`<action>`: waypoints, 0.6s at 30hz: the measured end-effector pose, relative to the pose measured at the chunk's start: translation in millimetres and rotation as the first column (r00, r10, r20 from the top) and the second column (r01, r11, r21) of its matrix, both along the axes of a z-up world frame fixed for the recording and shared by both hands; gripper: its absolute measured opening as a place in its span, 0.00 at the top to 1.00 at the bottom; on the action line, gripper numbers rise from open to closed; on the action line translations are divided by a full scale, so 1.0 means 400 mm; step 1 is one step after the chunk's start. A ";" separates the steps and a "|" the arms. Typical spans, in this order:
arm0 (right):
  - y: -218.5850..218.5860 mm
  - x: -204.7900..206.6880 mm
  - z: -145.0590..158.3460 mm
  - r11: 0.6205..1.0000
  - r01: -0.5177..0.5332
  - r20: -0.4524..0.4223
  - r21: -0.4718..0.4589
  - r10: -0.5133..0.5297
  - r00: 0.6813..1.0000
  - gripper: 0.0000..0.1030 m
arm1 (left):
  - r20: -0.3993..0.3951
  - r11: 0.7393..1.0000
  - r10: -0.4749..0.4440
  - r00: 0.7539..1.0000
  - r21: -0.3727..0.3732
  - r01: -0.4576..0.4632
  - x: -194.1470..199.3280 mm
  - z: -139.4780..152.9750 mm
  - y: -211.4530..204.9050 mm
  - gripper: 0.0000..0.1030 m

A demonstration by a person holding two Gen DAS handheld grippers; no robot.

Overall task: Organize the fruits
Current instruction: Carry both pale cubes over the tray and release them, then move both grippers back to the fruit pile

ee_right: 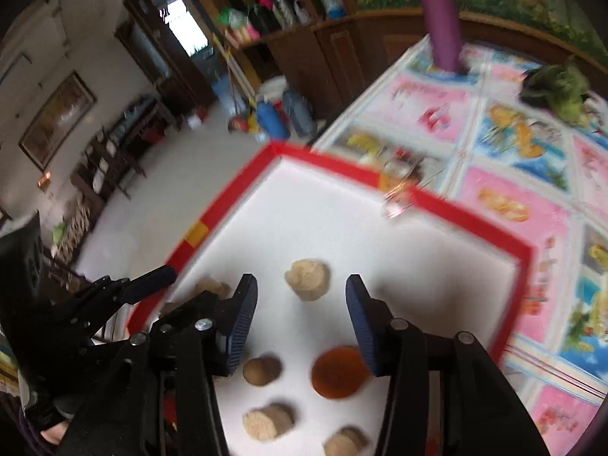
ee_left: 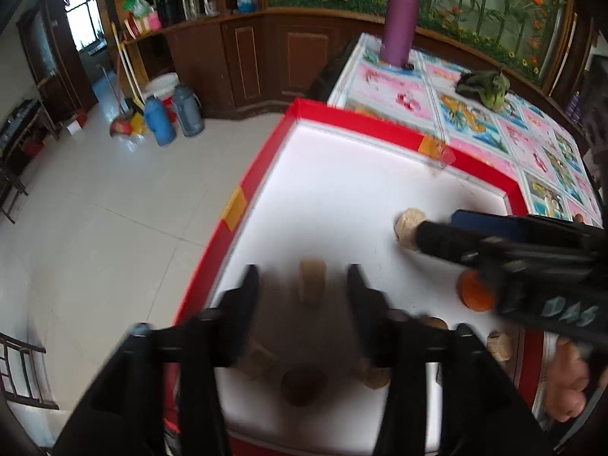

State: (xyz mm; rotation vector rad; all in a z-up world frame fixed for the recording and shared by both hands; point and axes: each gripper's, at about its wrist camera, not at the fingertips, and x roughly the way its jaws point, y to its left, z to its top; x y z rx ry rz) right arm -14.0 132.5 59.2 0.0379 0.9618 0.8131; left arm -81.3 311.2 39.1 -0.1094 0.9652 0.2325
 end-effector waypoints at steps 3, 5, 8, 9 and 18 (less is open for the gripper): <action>-0.085 0.000 0.028 0.998 0.043 0.024 0.043 -0.044 0.999 0.45 | 0.039 1.000 -0.021 0.999 0.022 0.020 -0.016 0.037 -0.025 0.40; -0.149 0.006 0.038 0.996 0.069 0.030 0.057 -0.071 0.997 0.45 | 0.067 0.999 -0.043 0.997 0.033 0.041 -0.022 0.067 -0.054 0.39; -0.264 0.010 0.044 0.988 0.139 0.050 0.063 -0.142 0.989 0.45 | 0.107 0.994 -0.104 0.989 0.040 0.100 -0.028 0.110 -0.121 0.34; -0.303 0.011 0.046 0.984 0.162 0.043 0.070 -0.166 0.985 0.45 | 0.114 0.992 -0.121 0.986 0.039 0.117 -0.028 0.118 -0.140 0.32; -0.697 0.015 -0.042 0.898 0.437 0.109 -0.057 -0.430 0.897 0.45 | 0.107 0.934 -0.356 0.928 0.027 0.355 0.008 0.118 -0.437 0.29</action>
